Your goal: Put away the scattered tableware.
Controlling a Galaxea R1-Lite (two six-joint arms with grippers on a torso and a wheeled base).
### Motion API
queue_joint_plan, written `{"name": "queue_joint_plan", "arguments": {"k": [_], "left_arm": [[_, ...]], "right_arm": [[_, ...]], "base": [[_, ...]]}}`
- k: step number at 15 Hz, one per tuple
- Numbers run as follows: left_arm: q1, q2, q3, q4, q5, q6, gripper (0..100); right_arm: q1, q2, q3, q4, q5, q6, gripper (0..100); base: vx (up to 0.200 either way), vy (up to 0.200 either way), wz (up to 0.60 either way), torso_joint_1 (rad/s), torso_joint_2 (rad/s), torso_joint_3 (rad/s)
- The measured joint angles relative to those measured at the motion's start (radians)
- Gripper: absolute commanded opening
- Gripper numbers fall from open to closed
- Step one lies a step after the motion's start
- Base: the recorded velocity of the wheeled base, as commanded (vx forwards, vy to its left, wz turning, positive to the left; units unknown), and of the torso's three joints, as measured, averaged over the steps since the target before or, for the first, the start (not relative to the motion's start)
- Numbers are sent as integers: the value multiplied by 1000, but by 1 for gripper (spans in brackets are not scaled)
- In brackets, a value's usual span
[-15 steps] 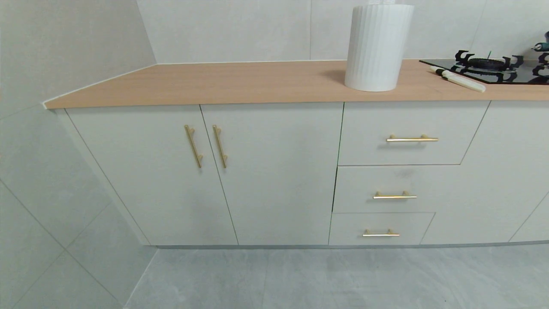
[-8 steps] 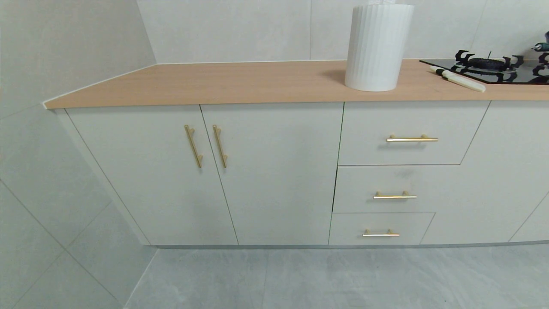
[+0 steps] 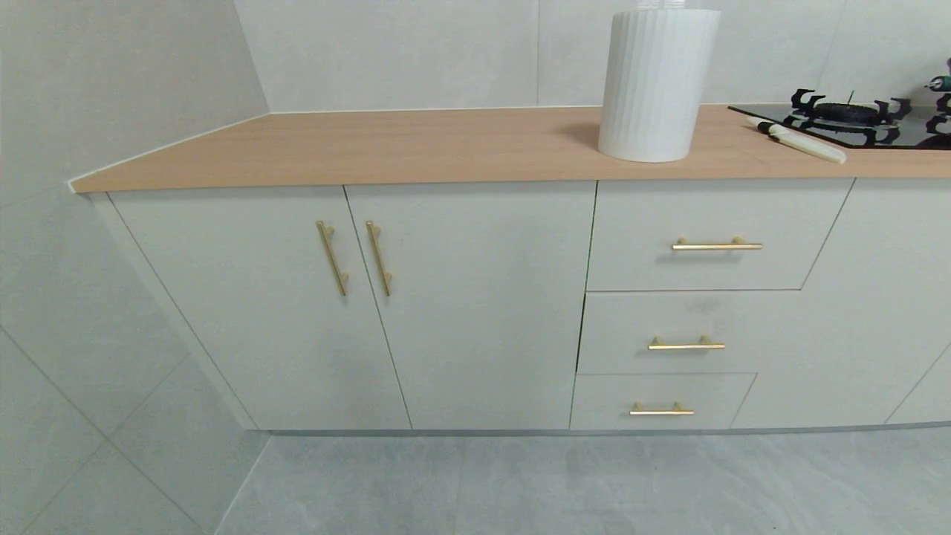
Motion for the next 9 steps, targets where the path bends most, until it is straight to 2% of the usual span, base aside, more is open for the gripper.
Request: {"name": "queue_joint_plan", "arguments": {"k": [6, 9], "left_arm": [[0, 0, 0, -1, 0, 0, 100], [0, 0, 0, 0, 0, -2, 100]], "right_arm": [[0, 0, 0, 0, 0, 1, 100], [0, 0, 0, 0, 0, 1, 100]], "base": [[200, 0, 0, 2, 6, 2], [0, 0, 0, 0, 0, 0]]}}
